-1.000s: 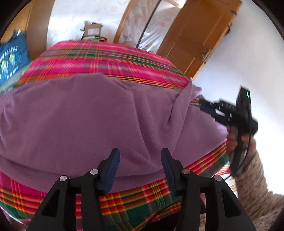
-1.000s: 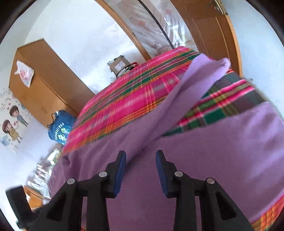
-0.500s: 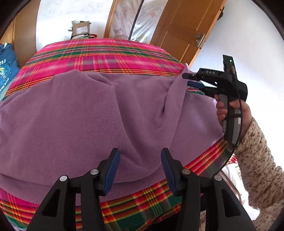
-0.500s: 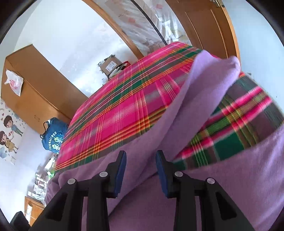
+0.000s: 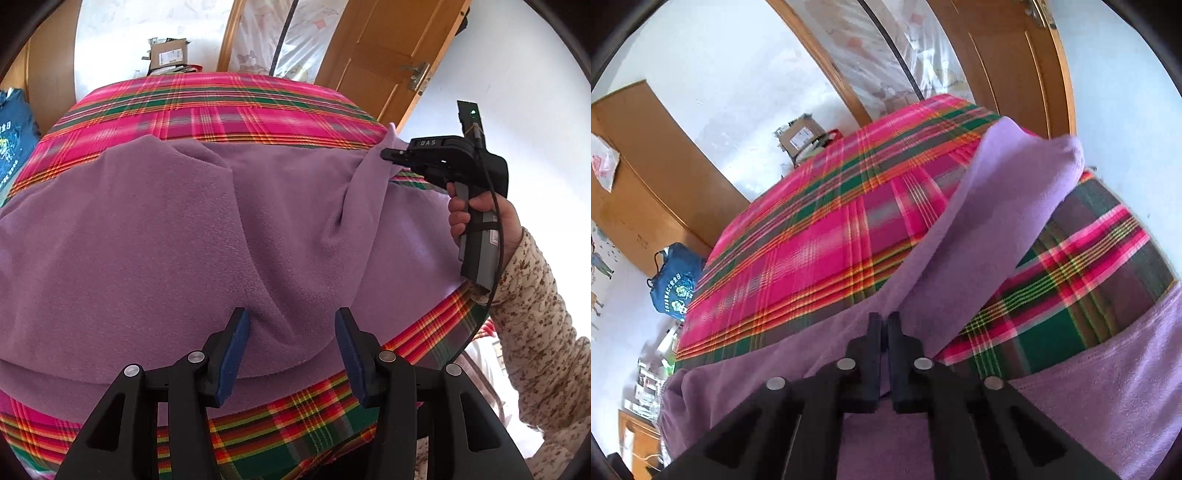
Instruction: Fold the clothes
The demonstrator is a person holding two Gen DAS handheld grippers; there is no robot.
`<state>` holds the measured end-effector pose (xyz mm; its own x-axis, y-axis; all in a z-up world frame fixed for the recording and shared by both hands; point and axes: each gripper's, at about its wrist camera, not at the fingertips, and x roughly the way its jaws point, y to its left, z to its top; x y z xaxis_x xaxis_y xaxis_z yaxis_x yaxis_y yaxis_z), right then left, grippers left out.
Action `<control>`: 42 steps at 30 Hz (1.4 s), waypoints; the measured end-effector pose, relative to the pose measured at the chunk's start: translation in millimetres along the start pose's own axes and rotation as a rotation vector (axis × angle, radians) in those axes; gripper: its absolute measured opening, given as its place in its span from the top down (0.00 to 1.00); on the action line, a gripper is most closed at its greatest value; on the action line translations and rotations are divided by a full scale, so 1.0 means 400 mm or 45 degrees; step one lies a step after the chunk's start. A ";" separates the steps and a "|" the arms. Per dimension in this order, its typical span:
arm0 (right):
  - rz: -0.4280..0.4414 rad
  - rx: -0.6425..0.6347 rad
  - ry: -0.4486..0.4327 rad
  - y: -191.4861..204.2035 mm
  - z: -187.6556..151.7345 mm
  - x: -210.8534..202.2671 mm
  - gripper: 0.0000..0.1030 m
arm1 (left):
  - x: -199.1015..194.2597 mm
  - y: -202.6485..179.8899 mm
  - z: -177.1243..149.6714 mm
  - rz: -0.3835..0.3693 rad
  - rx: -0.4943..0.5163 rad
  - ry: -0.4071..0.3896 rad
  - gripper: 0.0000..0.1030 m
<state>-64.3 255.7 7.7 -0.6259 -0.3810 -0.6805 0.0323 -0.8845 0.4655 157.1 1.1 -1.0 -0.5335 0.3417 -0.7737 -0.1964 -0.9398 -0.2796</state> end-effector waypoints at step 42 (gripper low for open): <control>0.017 0.057 -0.411 0.018 -0.078 -0.330 0.97 | 0.038 -0.134 -0.004 0.261 0.279 -0.152 0.91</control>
<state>42.9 291.3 83.1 -0.8408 -0.2809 -0.4627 0.0122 -0.8644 0.5026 160.7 56.7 1.4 -0.6704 0.1555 -0.7255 -0.2405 -0.9705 0.0142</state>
